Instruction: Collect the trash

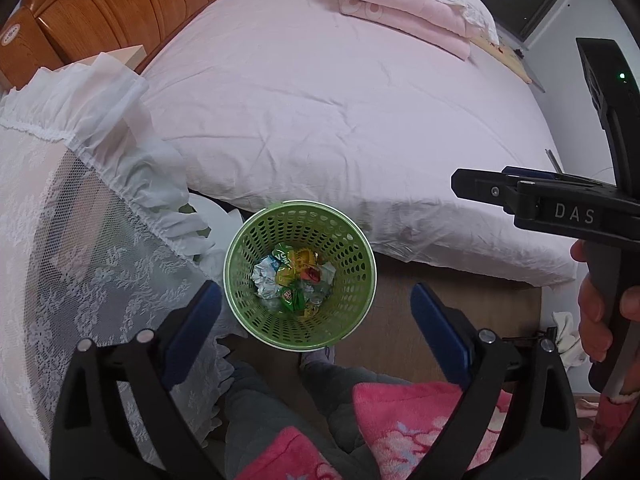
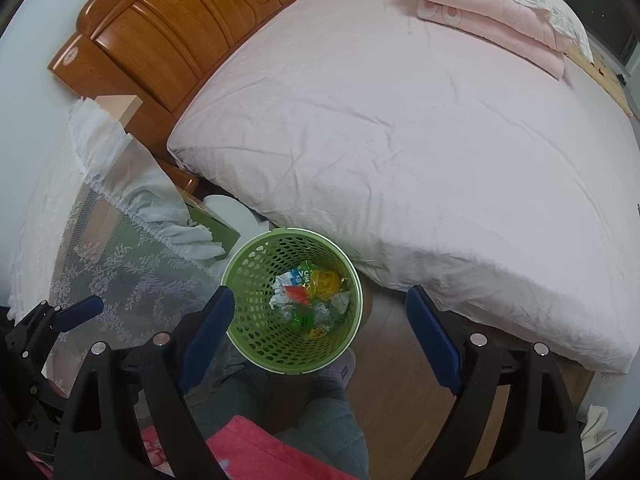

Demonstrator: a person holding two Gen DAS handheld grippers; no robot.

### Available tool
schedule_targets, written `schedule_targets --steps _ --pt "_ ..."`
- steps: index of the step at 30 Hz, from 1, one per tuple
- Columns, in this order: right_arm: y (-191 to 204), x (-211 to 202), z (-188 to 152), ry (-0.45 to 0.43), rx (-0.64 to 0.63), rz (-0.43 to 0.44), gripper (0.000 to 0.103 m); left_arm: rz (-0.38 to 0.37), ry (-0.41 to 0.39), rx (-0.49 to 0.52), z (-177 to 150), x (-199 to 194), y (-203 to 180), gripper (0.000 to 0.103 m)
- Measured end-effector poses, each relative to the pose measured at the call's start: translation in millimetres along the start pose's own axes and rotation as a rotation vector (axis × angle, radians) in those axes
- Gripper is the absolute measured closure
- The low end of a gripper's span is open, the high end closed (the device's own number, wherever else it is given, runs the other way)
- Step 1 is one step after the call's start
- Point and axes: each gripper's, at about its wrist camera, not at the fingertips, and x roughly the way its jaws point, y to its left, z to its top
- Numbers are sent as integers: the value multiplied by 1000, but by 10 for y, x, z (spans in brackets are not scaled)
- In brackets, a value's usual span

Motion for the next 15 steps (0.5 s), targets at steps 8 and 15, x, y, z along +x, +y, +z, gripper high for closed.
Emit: schedule_targets --steps 8,15 --pt "-23 10 -25 0 5 6 16 29 -23 -76 4 -111 160 12" --pt "215 -1 26 -6 -48 33 16 155 -140 -198 2 -519 546 11"
